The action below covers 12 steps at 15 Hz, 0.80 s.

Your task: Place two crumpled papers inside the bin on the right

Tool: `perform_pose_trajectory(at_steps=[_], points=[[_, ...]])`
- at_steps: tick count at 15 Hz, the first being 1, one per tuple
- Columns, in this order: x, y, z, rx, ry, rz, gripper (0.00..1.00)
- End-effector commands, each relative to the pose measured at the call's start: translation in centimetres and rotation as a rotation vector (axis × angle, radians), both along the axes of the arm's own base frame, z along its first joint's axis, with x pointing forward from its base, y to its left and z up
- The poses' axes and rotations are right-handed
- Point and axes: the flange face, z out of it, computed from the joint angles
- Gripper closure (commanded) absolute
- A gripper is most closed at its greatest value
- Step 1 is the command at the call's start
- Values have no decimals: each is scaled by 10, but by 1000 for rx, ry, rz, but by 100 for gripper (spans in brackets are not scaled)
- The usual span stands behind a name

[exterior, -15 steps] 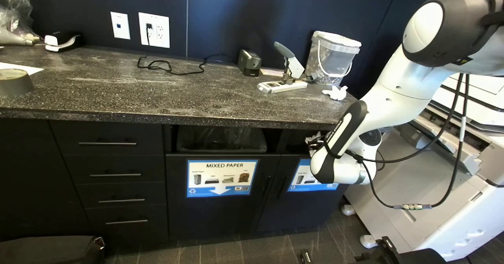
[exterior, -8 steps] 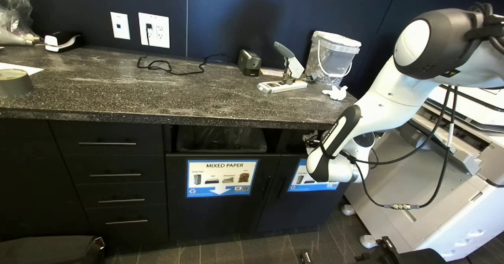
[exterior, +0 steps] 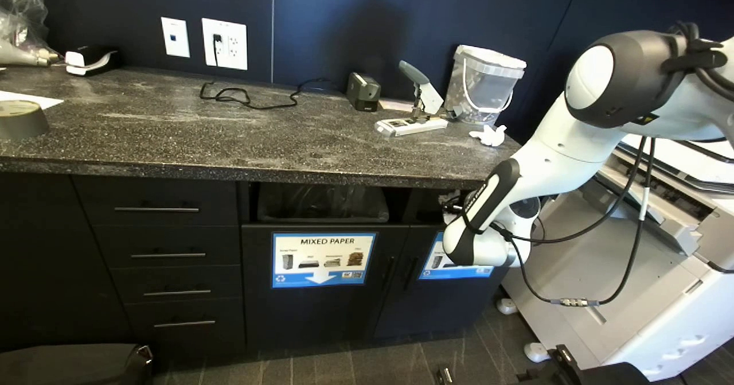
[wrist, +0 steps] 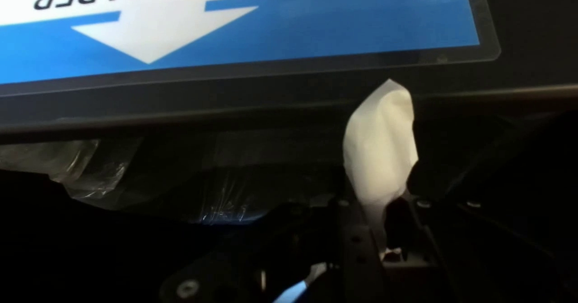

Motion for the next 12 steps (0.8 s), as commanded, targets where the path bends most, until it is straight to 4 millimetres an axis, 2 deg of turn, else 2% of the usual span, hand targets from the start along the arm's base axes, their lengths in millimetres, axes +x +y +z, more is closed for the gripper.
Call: perform_pose_trajectory(at_steps=[1, 2, 4, 5, 6, 9, 10, 11, 12], points=[[8, 4, -4, 8, -42, 28, 61], [9, 0, -3, 15, -42, 31, 53], [9, 9, -5, 9, -41, 46, 37], [11, 3, -3, 20, -40, 44, 30], [10, 10, -4, 10, -39, 50, 21], [9, 10, 2, 10, -67, 80, 1], [9, 17, 3, 1, -75, 101, 0], [9, 13, 6, 4, -80, 109, 0], [9, 18, 7, -2, -67, 125, 0]])
